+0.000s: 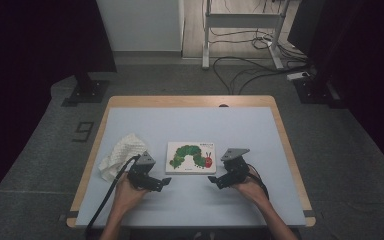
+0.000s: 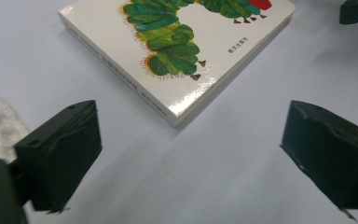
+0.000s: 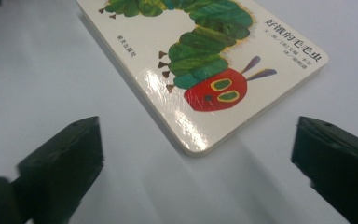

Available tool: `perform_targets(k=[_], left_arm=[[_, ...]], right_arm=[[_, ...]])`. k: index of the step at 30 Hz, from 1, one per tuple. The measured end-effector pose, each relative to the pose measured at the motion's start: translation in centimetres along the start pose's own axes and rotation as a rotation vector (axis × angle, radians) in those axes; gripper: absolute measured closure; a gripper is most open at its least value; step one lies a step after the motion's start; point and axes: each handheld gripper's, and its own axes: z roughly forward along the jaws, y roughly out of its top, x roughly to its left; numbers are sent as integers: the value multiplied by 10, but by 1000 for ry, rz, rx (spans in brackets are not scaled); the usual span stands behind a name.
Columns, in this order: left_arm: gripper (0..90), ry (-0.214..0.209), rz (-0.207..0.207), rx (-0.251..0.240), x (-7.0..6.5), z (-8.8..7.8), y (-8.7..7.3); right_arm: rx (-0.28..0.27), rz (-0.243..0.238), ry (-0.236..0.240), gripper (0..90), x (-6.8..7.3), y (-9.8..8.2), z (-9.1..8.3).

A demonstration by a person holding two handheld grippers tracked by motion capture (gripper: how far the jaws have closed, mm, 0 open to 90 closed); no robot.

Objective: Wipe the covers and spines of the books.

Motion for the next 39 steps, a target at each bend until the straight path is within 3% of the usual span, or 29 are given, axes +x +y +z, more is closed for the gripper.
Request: perform_targets(k=[13,20,31,39], left_arm=[[0,46,66,-13,-12,-33,-7],[0,60,73,-27,-16,-46,-17],[0,92,55,-24,-12,-47,-47],[0,115,31,28,-7,-33,-67]], right_arm=[[-4,-12,-21,0,3,-9,-30],[-6,-14,-47,0,2,-14,-49],[7,13,-113,0,-9,-42,-71],[19,86,-150,1,-23,-70,-73]])
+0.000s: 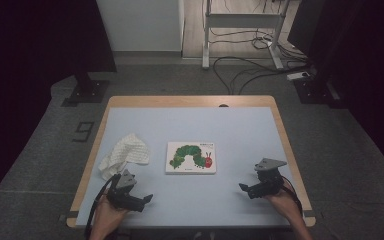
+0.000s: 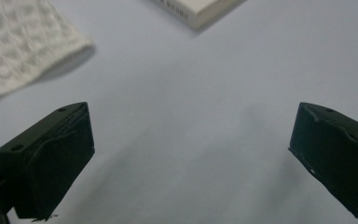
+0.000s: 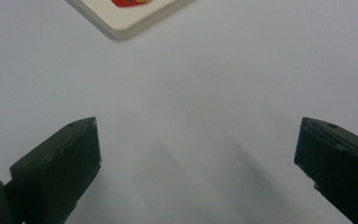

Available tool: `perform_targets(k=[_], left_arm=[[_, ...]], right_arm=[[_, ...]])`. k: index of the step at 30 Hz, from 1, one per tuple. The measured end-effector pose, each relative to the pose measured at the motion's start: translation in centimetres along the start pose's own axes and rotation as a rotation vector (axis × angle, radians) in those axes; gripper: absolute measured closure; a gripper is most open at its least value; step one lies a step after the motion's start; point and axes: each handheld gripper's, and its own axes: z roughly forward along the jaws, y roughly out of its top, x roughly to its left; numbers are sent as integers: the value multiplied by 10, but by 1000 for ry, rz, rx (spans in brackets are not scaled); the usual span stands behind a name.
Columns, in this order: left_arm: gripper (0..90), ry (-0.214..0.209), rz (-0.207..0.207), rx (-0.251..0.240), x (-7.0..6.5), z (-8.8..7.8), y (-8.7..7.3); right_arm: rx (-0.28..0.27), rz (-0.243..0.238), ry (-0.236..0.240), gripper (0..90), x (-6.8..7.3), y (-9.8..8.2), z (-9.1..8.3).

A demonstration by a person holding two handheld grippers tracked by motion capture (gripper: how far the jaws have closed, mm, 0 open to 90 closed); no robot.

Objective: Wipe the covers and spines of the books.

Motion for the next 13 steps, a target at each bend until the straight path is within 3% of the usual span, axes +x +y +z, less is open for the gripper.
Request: perform_targets(k=[4,6,13], left_arm=[[0,-23,-5,42,-1,11,-4],[0,-20,-19,41,0,11,-4],[0,-19,-20,42,0,11,-4]], right_arm=[[16,26,-1,1,-4,-10,5],[35,28,-3,0,-5,-15,9],[26,27,-8,0,-4,-18,10]])
